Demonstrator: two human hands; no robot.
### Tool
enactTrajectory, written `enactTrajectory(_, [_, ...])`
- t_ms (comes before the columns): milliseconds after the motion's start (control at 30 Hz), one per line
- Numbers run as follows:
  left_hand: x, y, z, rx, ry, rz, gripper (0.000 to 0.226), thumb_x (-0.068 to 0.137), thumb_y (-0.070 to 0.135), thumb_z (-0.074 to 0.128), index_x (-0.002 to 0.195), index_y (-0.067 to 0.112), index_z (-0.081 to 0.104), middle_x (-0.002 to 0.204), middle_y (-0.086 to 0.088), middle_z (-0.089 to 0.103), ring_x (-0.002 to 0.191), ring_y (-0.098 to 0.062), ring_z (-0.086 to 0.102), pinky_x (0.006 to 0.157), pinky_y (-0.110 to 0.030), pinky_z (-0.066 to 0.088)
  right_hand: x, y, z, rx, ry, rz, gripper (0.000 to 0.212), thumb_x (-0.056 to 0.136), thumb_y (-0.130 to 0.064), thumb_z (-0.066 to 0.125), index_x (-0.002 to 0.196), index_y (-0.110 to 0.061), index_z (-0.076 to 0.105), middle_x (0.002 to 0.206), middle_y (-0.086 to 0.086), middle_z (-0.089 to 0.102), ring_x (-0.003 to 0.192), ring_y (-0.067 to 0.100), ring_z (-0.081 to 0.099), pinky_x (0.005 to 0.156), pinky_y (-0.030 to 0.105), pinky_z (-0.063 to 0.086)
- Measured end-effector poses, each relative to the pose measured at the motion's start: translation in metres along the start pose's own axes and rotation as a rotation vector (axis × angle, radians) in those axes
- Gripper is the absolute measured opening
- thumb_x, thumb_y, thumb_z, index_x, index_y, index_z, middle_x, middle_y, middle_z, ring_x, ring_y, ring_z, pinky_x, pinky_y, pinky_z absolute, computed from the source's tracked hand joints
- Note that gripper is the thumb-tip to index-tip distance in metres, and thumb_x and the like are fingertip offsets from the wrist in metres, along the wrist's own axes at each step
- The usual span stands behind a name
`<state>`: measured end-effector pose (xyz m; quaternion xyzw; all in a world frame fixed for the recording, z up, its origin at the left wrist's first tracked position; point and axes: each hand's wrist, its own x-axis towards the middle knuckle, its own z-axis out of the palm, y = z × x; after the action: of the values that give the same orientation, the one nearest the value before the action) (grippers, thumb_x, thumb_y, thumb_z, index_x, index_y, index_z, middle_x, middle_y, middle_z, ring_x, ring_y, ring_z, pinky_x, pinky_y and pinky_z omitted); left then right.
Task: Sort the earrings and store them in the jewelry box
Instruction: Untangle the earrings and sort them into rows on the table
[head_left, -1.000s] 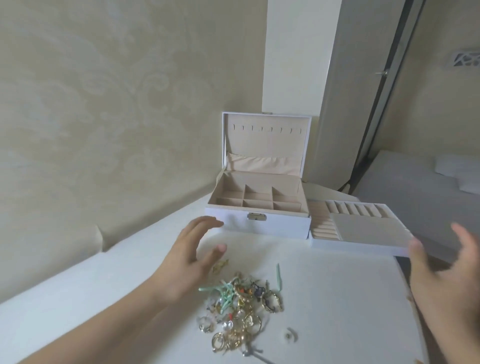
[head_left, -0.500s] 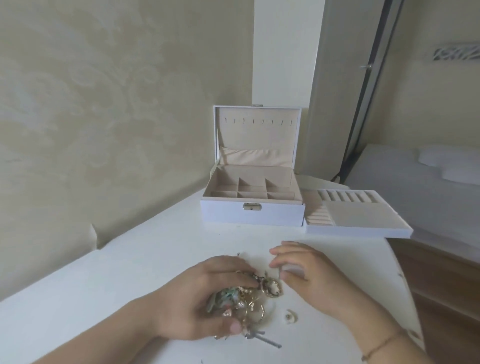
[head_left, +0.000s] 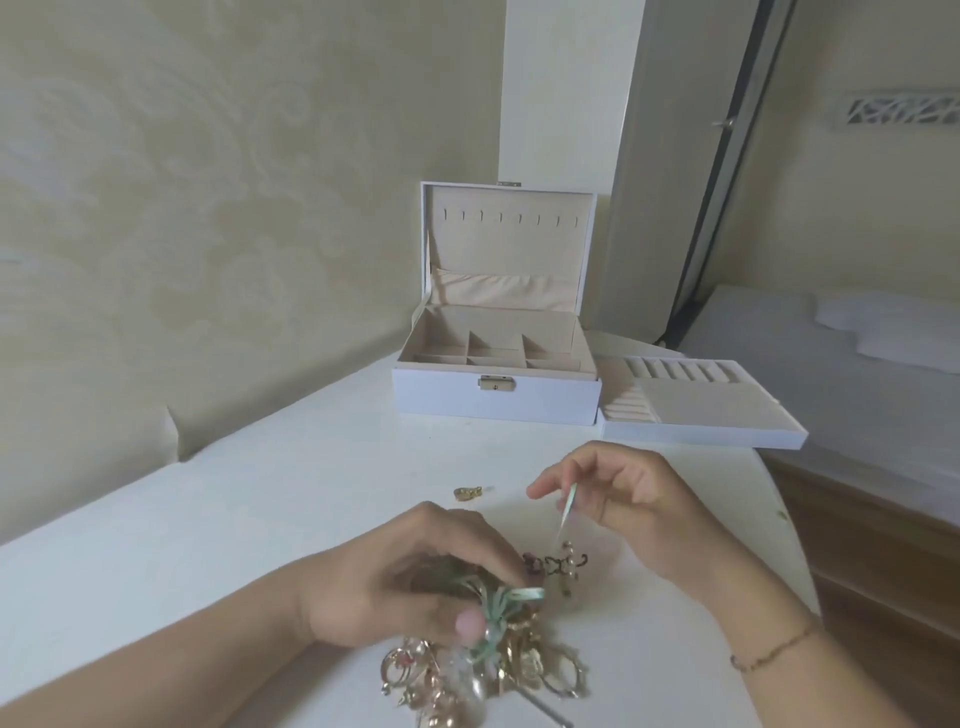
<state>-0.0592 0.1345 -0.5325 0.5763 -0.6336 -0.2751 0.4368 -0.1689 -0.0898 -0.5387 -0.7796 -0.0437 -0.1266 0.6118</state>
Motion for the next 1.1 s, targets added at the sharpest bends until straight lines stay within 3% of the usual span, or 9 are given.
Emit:
enactTrajectory(100, [0.002, -0.003, -0.005, -0.206, -0.025, -0.002, 0.072, 0.091, 0.052, 0.059, 0.114, -0.016, 0.061, 0.092, 0.007, 0.073, 0.078, -0.014, 0.062, 0.071, -0.03, 0.046, -0.003, -0.01, 0.003, 0.217, -0.044, -0.034, 0.007, 0.084, -0.017, 0.064, 0.081, -0.013, 0.059, 0.084, 0.016, 0.074, 0.097, 0.033, 0.069, 0.086, 0.034, 0.052])
enactTrajectory(200, [0.003, -0.015, -0.011, -0.371, 0.17, -0.008, 0.066, 0.088, 0.046, 0.064, 0.104, -0.019, 0.063, 0.097, -0.02, 0.072, 0.076, -0.026, 0.063, 0.064, -0.028, 0.048, -0.003, -0.012, 0.004, 0.373, -0.064, -0.015, 0.024, 0.073, -0.035, 0.08, 0.081, -0.019, 0.064, 0.072, 0.018, 0.07, 0.089, 0.04, 0.069, 0.08, 0.033, 0.053])
enactTrajectory(367, [0.01, -0.031, -0.01, 0.163, 0.777, -0.171, 0.02, 0.085, 0.039, 0.064, 0.091, 0.023, 0.074, 0.092, 0.002, 0.07, 0.067, -0.001, 0.053, 0.064, -0.018, 0.042, -0.001, -0.014, 0.004, 0.383, -0.083, 0.011, 0.032, 0.07, -0.042, 0.081, 0.082, -0.02, 0.063, 0.067, 0.02, 0.069, 0.07, 0.036, 0.065, 0.064, 0.032, 0.05])
enactTrajectory(500, [0.013, -0.033, -0.009, 0.49, 0.466, -0.346, 0.035, 0.085, 0.052, 0.058, 0.113, 0.032, 0.067, 0.111, 0.018, 0.065, 0.101, 0.001, 0.058, 0.097, -0.03, 0.044, -0.001, -0.008, 0.007, 0.287, 0.003, 0.008, 0.022, 0.076, -0.033, 0.076, 0.083, -0.016, 0.062, 0.065, 0.021, 0.065, 0.061, 0.026, 0.059, 0.058, 0.029, 0.042])
enactTrajectory(633, [0.009, -0.026, -0.005, 0.295, 0.351, -0.257, 0.029, 0.082, 0.05, 0.066, 0.105, 0.033, 0.072, 0.102, 0.011, 0.069, 0.094, -0.018, 0.068, 0.084, -0.044, 0.053, 0.002, -0.002, 0.006, 0.098, 0.085, 0.006, 0.014, 0.066, 0.0, 0.054, 0.078, -0.004, 0.06, 0.065, 0.015, 0.065, 0.056, 0.011, 0.055, 0.053, 0.023, 0.036])
enactTrajectory(733, [0.01, -0.029, -0.006, 0.385, 0.264, -0.149, 0.028, 0.082, 0.042, 0.068, 0.105, 0.028, 0.075, 0.107, 0.013, 0.069, 0.11, -0.012, 0.06, 0.096, -0.034, 0.046, 0.001, 0.001, 0.007, -0.068, 0.054, -0.022, 0.028, 0.056, 0.002, 0.048, 0.074, -0.008, 0.066, 0.077, 0.013, 0.066, 0.062, 0.012, 0.053, 0.06, 0.023, 0.039])
enactTrajectory(833, [0.009, -0.032, -0.007, 0.342, 0.266, -0.153, 0.022, 0.082, 0.029, 0.071, 0.104, 0.027, 0.075, 0.11, 0.011, 0.069, 0.111, -0.014, 0.059, 0.094, -0.034, 0.048, -0.004, 0.001, 0.005, -0.209, -0.015, -0.076, 0.027, 0.054, -0.01, 0.058, 0.076, -0.02, 0.07, 0.103, -0.001, 0.067, 0.095, 0.012, 0.058, 0.082, 0.032, 0.04])
enactTrajectory(933, [0.006, -0.035, -0.007, 0.284, 0.307, -0.156, 0.021, 0.081, 0.025, 0.07, 0.102, 0.027, 0.075, 0.111, 0.005, 0.067, 0.101, -0.018, 0.064, 0.084, -0.037, 0.052, -0.01, -0.003, 0.004, -0.34, -0.247, -0.089, 0.018, 0.06, -0.024, 0.068, 0.078, -0.024, 0.074, 0.127, -0.013, 0.058, 0.134, 0.012, 0.035, 0.109, 0.034, 0.021])
enactTrajectory(1100, [0.009, -0.034, -0.004, 0.194, 0.359, -0.136, 0.017, 0.08, 0.021, 0.07, 0.096, 0.021, 0.076, 0.101, -0.006, 0.068, 0.081, -0.027, 0.062, 0.072, -0.037, 0.051, -0.013, -0.004, 0.008, -0.481, -0.36, -0.067, 0.026, 0.065, -0.03, 0.085, 0.089, -0.034, 0.078, 0.146, -0.028, 0.036, 0.146, -0.001, 0.002, 0.113, 0.026, 0.005])
